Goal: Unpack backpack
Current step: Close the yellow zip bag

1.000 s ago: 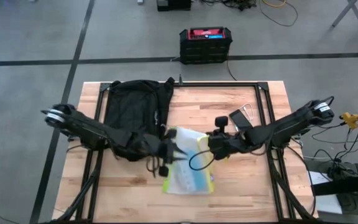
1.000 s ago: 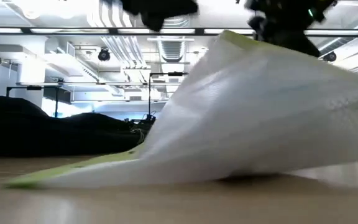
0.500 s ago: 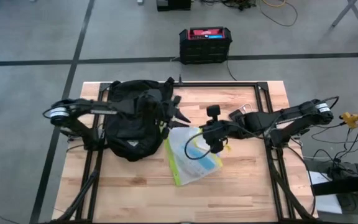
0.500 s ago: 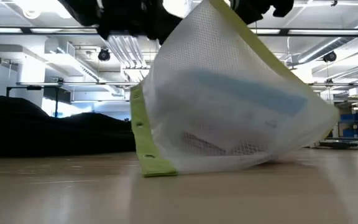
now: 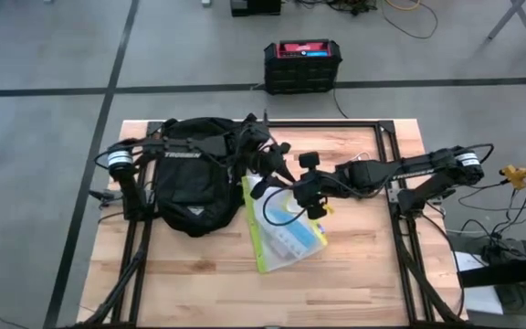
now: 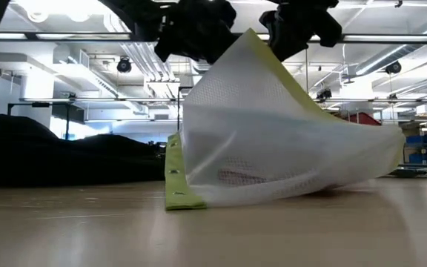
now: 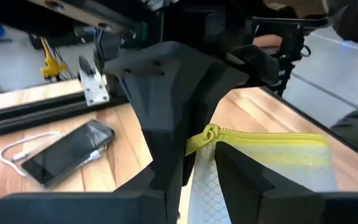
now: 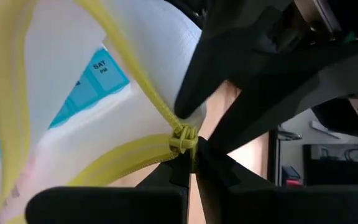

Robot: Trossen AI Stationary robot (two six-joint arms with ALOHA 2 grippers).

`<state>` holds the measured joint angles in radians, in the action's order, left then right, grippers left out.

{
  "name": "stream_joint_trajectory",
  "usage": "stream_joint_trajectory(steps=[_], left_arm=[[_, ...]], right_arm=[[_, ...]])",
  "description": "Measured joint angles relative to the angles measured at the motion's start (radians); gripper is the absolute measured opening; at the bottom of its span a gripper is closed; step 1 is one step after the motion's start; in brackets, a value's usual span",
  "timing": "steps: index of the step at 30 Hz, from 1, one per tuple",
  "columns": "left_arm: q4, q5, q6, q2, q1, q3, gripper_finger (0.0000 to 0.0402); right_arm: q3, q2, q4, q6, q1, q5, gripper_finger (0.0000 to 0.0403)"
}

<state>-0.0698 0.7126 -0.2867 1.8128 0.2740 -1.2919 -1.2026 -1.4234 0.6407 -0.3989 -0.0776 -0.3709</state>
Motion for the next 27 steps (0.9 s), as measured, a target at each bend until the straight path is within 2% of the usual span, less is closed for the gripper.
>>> stream_joint_trajectory(steps=[8, 12, 18, 21, 24, 27], left_arm=[[0.182, 0.097, -0.03, 0.009, 0.017, -0.093, 0.0102], [0.247, 0.009, -0.029, 0.011, 0.017, -0.116, 0.0113], [0.231, 0.0, -0.043, 0.047, 0.018, -0.122, 0.0119], [0.231, -0.005, -0.026, 0.055, 0.021, -0.131, 0.009], [0.236, -0.015, -0.04, 0.056, 0.021, -0.141, 0.0026], [0.237, -0.041, -0.041, 0.056, 0.022, -0.148, 0.0006]], right_arm=[[-0.001, 0.006, 0.004, 0.005, 0.0, -0.028, 0.0], [-0.002, 0.006, 0.002, 0.005, 0.0, -0.035, 0.0], [-0.002, 0.006, 0.022, 0.005, 0.001, -0.029, 0.0], [-0.002, 0.006, 0.024, 0.002, 0.001, -0.028, 0.0], [-0.011, 0.006, 0.034, -0.006, 0.001, -0.025, 0.0], [-0.042, 0.006, 0.069, -0.013, -0.001, -0.047, 0.0]])
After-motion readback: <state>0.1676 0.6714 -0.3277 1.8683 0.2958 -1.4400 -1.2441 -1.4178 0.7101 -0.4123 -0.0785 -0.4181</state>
